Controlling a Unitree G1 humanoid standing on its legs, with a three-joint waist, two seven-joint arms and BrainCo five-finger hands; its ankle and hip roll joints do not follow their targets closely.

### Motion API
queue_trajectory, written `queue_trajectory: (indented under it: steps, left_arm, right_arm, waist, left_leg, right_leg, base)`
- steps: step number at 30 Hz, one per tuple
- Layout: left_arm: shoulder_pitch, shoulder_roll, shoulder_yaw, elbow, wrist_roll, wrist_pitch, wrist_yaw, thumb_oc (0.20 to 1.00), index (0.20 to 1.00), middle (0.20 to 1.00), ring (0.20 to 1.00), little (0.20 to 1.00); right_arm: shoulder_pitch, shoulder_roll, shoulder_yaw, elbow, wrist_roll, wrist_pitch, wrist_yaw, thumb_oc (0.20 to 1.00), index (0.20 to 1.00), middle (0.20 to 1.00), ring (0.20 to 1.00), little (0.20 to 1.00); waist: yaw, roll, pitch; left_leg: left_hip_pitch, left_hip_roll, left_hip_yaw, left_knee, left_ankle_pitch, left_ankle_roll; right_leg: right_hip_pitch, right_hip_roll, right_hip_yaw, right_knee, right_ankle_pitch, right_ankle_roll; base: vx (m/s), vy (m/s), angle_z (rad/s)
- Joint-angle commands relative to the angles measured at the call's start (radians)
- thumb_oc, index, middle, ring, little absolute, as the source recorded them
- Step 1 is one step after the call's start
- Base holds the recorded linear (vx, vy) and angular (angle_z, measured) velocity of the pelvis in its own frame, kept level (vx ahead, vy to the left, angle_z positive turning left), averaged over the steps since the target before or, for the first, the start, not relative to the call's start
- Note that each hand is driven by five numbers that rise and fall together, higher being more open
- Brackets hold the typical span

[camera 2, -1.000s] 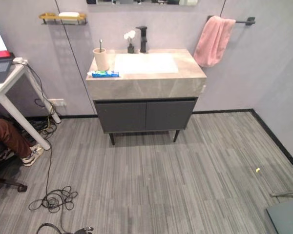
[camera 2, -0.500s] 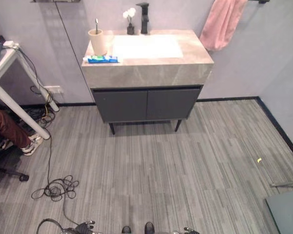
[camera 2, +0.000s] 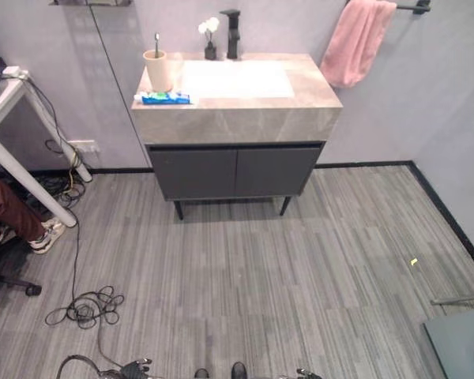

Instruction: Put brush and paste in cup on sink, flatten towel.

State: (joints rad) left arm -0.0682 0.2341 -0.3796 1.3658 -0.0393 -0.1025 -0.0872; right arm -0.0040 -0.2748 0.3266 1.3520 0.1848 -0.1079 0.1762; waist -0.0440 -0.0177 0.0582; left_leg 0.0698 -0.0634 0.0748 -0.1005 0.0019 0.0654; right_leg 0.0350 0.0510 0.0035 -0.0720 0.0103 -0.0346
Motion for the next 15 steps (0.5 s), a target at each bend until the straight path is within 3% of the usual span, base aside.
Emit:
queue_trajectory:
  steps: [1,3,5,7,9,11,13,14,15]
  left_arm:
    - [-0.039,-0.013,-0.004,0.052,0.013,-0.008,0.004,1.0,1.0,1.0,1.0,1.0]
    - [-0.041,-0.011,-0.007,0.052,0.019,-0.006,0.0,1.0,1.0,1.0,1.0,1.0]
    - [-0.043,-0.007,-0.017,0.052,0.028,-0.004,-0.005,1.0,1.0,1.0,1.0,1.0]
    - [-0.043,-0.004,-0.028,0.055,0.041,0.002,-0.012,1.0,1.0,1.0,1.0,1.0]
    - [-0.041,0.0,-0.034,0.058,0.047,0.006,-0.013,1.0,1.0,1.0,1.0,1.0]
    - [-0.045,0.006,-0.032,0.055,0.038,0.003,-0.009,1.0,1.0,1.0,1.0,1.0]
    - [-0.047,0.009,-0.029,0.058,0.034,0.0,-0.002,1.0,1.0,1.0,1.0,1.0]
    - [-0.047,0.01,-0.028,0.064,0.034,-0.002,0.002,1.0,1.0,1.0,1.0,1.0]
    - [-0.047,0.01,-0.028,0.064,0.034,-0.002,0.002,1.0,1.0,1.0,1.0,1.0]
  right_arm:
    - [-0.041,0.006,0.029,0.04,-0.033,0.001,-0.01,1.0,1.0,1.0,1.0,1.0]
    - [-0.044,0.009,0.025,0.041,-0.03,0.006,-0.006,1.0,1.0,1.0,1.0,1.0]
    - [-0.046,0.009,0.03,0.035,-0.036,0.005,-0.003,1.0,1.0,1.0,1.0,1.0]
    - [-0.045,0.005,0.031,0.022,-0.039,0.006,0.002,1.0,1.0,1.0,1.0,1.0]
    - [-0.038,-0.009,0.019,0.002,-0.028,0.006,0.004,1.0,1.0,1.0,1.0,1.0]
    - [-0.04,-0.017,0.021,0.001,-0.028,0.004,0.002,1.0,1.0,1.0,1.0,1.0]
    - [-0.04,-0.017,0.027,0.016,-0.04,0.007,-0.001,1.0,1.0,1.0,1.0,1.0]
    - [-0.039,-0.016,0.026,0.024,-0.044,0.011,-0.003,1.0,1.0,1.0,1.0,1.0]
    - [-0.039,-0.016,0.026,0.024,-0.044,0.01,-0.004,1.0,1.0,1.0,1.0,1.0]
  waist:
    - [0.017,0.008,0.009]
    - [0.011,0.003,0.025]
    - [0.009,-0.014,0.058]
    - [0.01,-0.021,0.085]
    - [0.01,-0.013,0.115]
    - [0.017,-0.003,0.137]
    - [0.028,0.007,0.149]
    - [0.033,0.005,0.145]
    - [0.033,0.008,0.148]
  left_leg:
    - [-0.001,-0.044,0.012,0.037,-0.145,0.054]
    - [-0.006,-0.054,0.004,0.055,-0.153,0.062]
    - [-0.007,-0.072,0.006,0.095,-0.174,0.077]
    - [-0.021,-0.081,0.017,0.176,-0.212,0.082]
    - [-0.071,-0.08,0.031,0.33,-0.274,0.083]
    - [-0.119,-0.064,0.042,0.449,-0.334,0.088]
    - [-0.142,-0.046,0.049,0.504,-0.363,0.089]
    - [-0.151,-0.045,0.054,0.508,-0.367,0.081]
    - [-0.145,-0.042,0.053,0.503,-0.365,0.081]
  right_leg:
    - [-0.126,0.025,0.027,0.275,-0.139,0.12]
    - [-0.202,0.012,0.022,0.432,-0.134,0.141]
    - [-0.284,-0.009,0.021,0.607,-0.064,0.158]
    - [-0.325,-0.042,-0.009,0.68,-0.044,0.161]
    - [-0.364,-0.071,-0.025,0.686,-0.068,0.144]
    - [-0.408,-0.06,0.016,0.614,-0.095,0.127]
    - [-0.413,-0.031,0.063,0.489,-0.075,0.133]
    - [-0.409,-0.011,0.096,0.356,-0.053,0.143]
    - [-0.398,-0.01,0.095,0.339,-0.044,0.143]
  base:
    - [-0.06,0.066,-0.27]
    - [-0.04,0.071,-0.26]
    - [-0.04,0.06,0.06]
    - [0.01,0.065,0.05]
    - [0.01,0.058,0.15]
    - [0.0,0.004,0.1]
    - [0.06,-0.052,-0.02]
    - [0.05,-0.055,-0.07]
    - [0.09,-0.062,-0.14]
